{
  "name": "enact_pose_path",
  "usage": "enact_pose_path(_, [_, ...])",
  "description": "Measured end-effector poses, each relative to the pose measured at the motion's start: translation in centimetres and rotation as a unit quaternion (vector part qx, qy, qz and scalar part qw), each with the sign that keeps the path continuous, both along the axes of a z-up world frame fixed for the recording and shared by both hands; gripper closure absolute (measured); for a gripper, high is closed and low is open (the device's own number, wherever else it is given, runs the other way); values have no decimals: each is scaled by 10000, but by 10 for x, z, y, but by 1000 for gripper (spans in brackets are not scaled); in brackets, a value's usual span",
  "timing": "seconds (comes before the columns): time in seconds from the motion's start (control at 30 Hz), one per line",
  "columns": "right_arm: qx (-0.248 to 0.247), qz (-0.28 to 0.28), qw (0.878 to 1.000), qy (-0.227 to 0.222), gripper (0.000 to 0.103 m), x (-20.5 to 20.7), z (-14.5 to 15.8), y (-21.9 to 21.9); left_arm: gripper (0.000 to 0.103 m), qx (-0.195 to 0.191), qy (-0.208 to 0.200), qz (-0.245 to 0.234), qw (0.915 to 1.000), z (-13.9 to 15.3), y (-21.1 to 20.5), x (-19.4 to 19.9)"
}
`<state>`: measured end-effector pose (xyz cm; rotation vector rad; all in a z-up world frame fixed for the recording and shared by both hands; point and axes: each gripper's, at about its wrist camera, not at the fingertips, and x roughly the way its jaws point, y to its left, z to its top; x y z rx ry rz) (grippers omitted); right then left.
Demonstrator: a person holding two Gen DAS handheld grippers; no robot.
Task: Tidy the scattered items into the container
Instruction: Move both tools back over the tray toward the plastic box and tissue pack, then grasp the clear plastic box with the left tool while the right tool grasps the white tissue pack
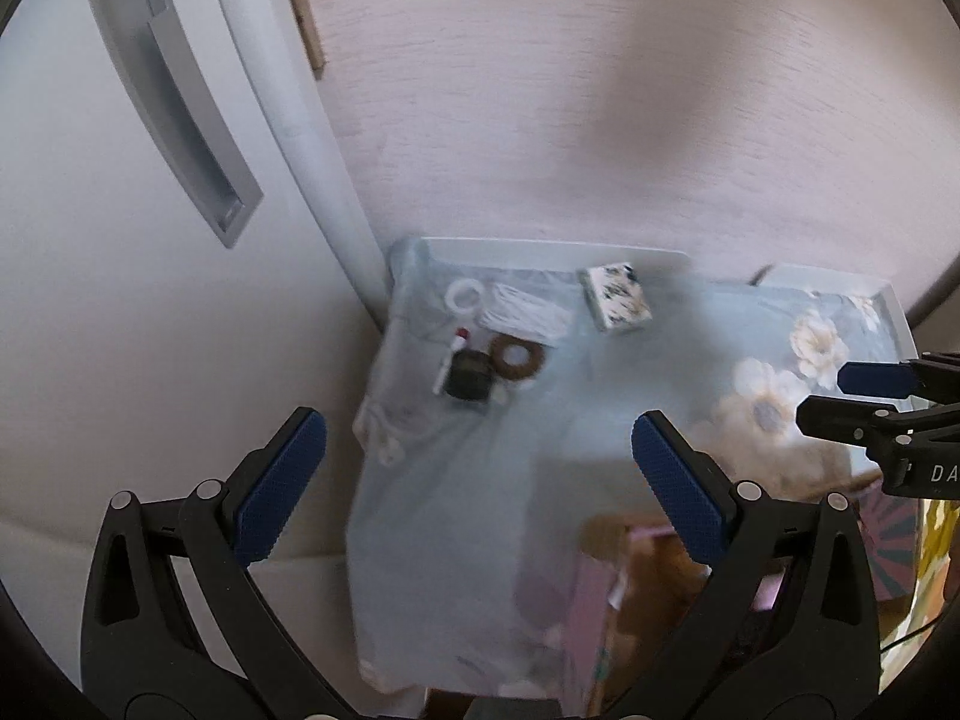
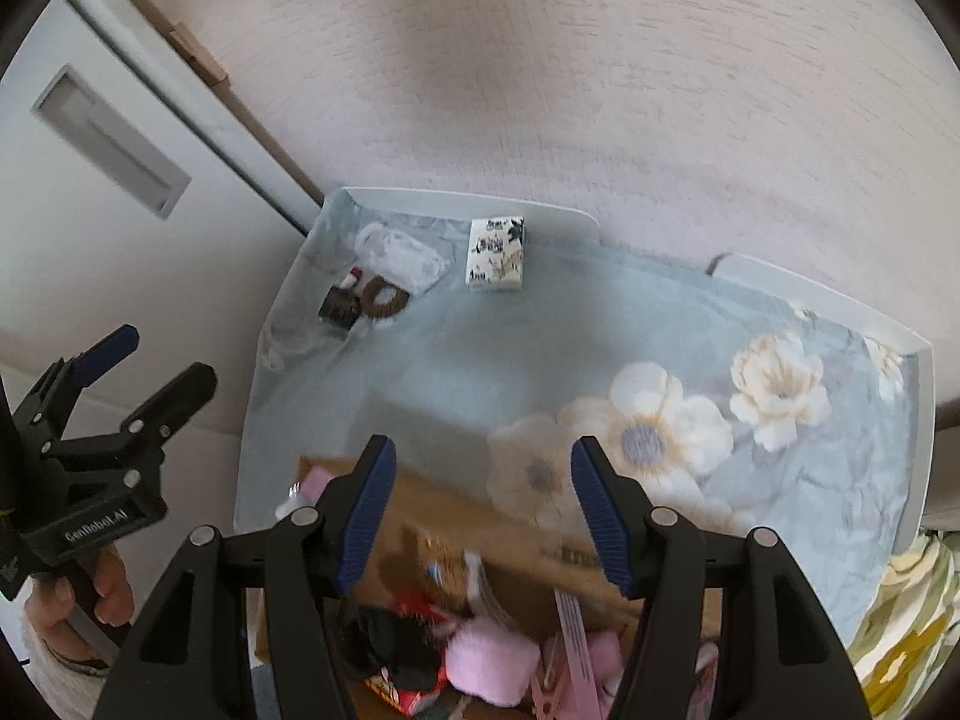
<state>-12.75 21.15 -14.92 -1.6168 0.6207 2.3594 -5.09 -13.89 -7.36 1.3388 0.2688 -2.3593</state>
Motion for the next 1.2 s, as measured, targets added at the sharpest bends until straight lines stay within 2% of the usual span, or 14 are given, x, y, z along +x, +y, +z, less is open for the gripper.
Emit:
enact_pose_path(0.27, [-5,18,9999,-122,46,-43,-16,14,1,30,-29,-144,9999,-23,-25,-26])
enact_pose_path(0.4, [143,0,9997,-179,46,-65,-31,21,1,-207,282,-375,9987,-33,-24,-40])
enact_pose_path(0.53, [325,-2,9990,-301,46,-88,-52,29,1,-645,416,-832,9936,-50,-15,-61])
enact_pose_path(0.7, [342,49,9976,-596,46,-117,-82,40,1,-874,389,-1340,9864,-80,-5,-86])
enact_pose_path(0.87, [289,170,9971,-684,46,-138,-104,43,1,-1013,363,-1581,9815,-108,-1,-100])
enact_pose_path(1.2, [407,326,9961,-705,46,-160,-124,40,1,-1462,356,-1947,9693,-143,8,-112])
